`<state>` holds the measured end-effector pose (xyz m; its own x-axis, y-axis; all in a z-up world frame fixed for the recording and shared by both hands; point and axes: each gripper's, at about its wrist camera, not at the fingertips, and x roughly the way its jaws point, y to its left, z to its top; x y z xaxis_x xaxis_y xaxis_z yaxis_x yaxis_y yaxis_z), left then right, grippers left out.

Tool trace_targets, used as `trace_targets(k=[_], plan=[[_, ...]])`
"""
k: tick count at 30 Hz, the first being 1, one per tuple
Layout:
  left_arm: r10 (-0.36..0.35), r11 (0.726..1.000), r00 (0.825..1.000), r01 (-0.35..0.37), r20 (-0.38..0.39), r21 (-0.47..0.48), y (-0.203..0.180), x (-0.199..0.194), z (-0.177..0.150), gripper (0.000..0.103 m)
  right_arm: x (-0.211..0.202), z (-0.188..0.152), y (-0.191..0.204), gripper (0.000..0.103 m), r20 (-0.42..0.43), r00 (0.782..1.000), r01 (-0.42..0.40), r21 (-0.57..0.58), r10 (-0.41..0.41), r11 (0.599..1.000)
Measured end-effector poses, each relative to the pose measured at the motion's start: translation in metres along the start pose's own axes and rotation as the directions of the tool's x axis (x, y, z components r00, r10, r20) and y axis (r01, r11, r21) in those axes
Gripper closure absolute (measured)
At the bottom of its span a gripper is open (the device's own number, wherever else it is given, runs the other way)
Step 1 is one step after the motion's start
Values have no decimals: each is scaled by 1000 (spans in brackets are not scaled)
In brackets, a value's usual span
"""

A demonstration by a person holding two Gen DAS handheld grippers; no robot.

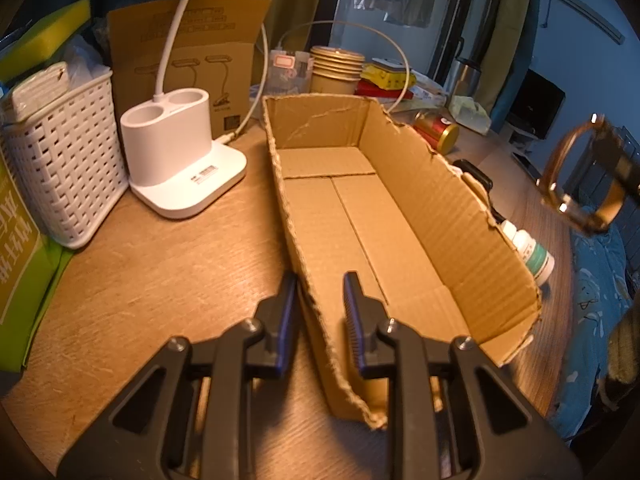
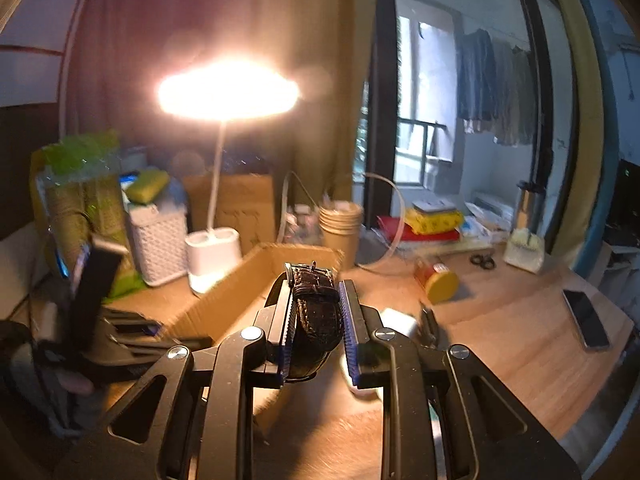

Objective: Organize rigid objects
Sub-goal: 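Carry the watch with the right gripper over the cardboard box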

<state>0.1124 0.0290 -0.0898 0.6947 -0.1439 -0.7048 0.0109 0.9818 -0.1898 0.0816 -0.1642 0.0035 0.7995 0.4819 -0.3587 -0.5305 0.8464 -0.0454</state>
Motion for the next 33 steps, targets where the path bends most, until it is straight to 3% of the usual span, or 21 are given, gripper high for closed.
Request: trace_targets(k=[14,33], plan=[[-2,1000,1000,2,-1,-3,0,1,0,79,33,0,44,80,-49,995,-94,-58,91,994],[1,1000,1000,-1,-5,-13,2,3,-1,78,62,-40,48,80,-204,976,-92,-56,79,994]])
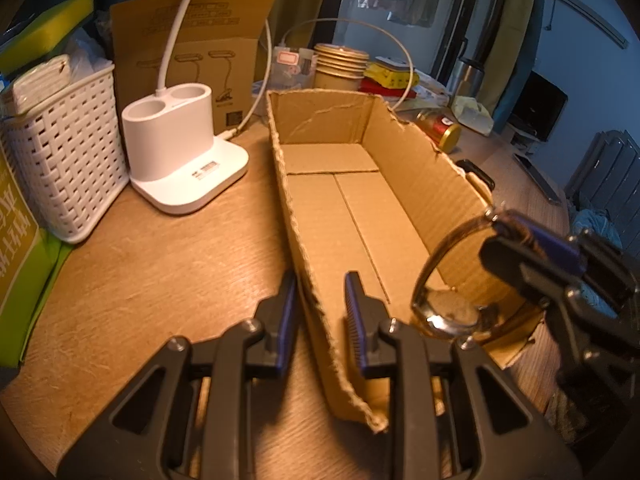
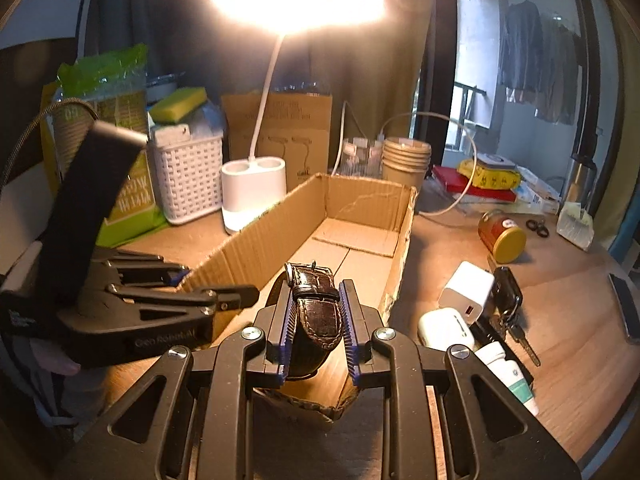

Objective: Organize rigid objects
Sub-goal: 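Carry the watch with the right gripper over the cardboard box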

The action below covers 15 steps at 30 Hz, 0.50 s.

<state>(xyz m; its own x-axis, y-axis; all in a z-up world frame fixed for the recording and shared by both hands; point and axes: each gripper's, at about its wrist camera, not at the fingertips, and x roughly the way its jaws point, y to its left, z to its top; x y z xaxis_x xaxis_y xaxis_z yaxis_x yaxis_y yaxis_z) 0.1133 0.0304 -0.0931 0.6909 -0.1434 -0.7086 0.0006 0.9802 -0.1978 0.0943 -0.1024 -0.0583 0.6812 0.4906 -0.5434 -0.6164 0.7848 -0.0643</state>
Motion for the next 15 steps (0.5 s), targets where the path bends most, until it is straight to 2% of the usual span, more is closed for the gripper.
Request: trace_targets(k=[10,15], plan=[[1,1000,1000,-1,0,1,0,0,0,77,8,-8,2,78,-57,998,-16,-7,15,1000],[-2,1000,1000,2,-1,1,0,0,0,77,8,-9,1,70,-70,998,2,-22,-4,1000]])
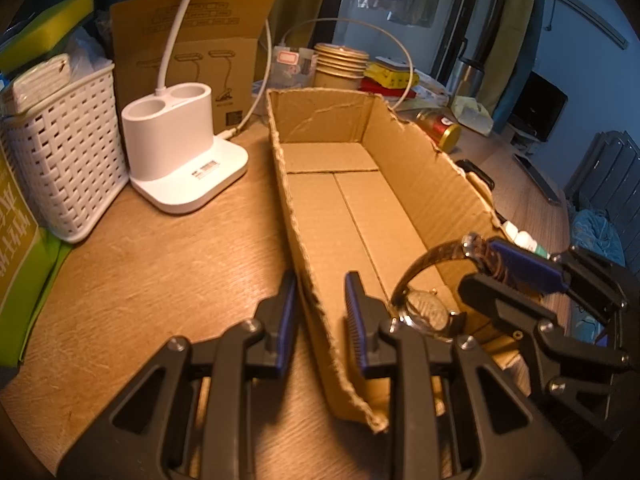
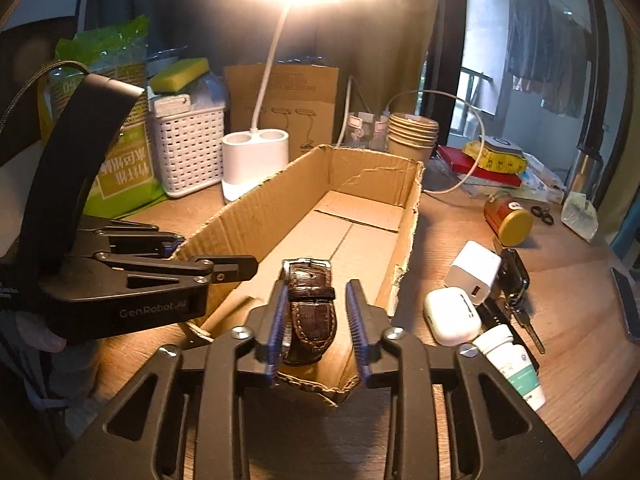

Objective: Organize rigid objects
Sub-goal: 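Carry the watch with the right gripper over the cardboard box, then lower the watch into the box and open the right gripper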

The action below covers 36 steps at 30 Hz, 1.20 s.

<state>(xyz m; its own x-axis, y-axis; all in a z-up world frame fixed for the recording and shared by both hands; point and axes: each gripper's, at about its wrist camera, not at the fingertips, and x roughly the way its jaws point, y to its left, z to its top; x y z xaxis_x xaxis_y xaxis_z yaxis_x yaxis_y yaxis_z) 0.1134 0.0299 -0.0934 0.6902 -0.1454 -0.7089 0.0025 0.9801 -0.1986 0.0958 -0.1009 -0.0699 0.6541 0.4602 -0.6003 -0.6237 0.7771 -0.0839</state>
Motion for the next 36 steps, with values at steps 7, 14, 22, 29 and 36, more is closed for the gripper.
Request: trace_targets(k=[7,14,22,29,36], plan=[[0,1000,1000,0,-1,1,0,0,0,77,-5,-1,1,59,-16,999,-29,-30,29,999],[1,1000,1000,-1,-8,5,0,2,0,77,-12,-1,4,52,-37,999,-42,-79,39,996],[0,1000,1000,0,-13,12,-2,3,-2,77,-20,-2,7,32,-67,998,-26,-153,15,988],[4,1000,1000,-4,-10,7,-1,2,-1,77,-22,0,-1,32,-96,994,-62,-124,50,990],[12,1000,1000,-12,-7,9,-1,1,-2,77,-35,1,-1,32,-143,990,-44,-233,10,971]])
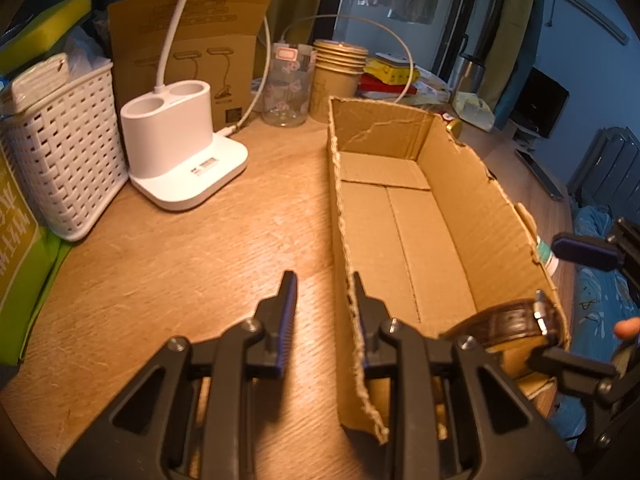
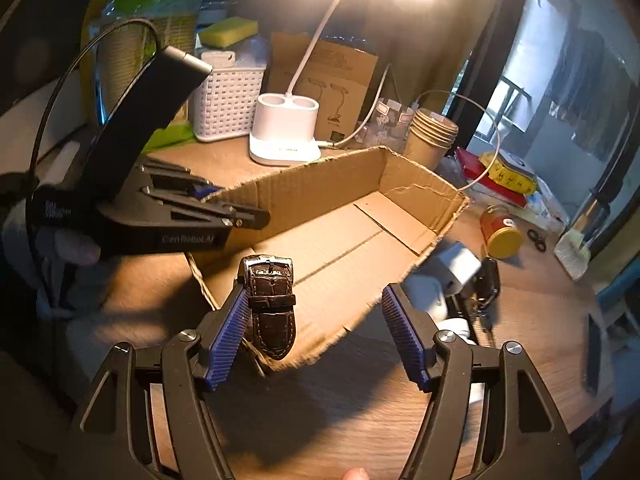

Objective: Organize rigid objects
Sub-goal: 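Lower the watch into the box and open the right gripper, then move the right gripper to the white medicine bottle and grasp it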

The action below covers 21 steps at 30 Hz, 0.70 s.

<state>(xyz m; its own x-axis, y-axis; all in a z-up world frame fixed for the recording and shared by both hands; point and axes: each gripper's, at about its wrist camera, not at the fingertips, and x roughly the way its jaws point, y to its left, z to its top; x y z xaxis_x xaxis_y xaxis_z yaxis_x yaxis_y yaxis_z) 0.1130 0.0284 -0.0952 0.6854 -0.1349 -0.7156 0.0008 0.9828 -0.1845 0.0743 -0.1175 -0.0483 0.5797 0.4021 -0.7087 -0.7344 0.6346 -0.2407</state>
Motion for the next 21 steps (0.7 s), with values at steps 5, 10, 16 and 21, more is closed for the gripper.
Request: trace_targets(k=[5,10,16,21], plan=[[6,1000,1000,-6,4,2,-1,-1,-1,77,-13,-3,-16,32,42,998,-45,60,42,997],[5,1000,1000,-5,1,2,-1,-1,0,77,-13,-2,-28,32,48,998,-53,127,47,991],[4,1000,1000,-4,1,2,0,-1,0,77,-16,-6,-40,32,58,998,-22,168,13,986],[1,1000,1000,-1,0,1,-1,-1,0,77,-23,-12,-62,32,78,996,23,235,-43,972]])
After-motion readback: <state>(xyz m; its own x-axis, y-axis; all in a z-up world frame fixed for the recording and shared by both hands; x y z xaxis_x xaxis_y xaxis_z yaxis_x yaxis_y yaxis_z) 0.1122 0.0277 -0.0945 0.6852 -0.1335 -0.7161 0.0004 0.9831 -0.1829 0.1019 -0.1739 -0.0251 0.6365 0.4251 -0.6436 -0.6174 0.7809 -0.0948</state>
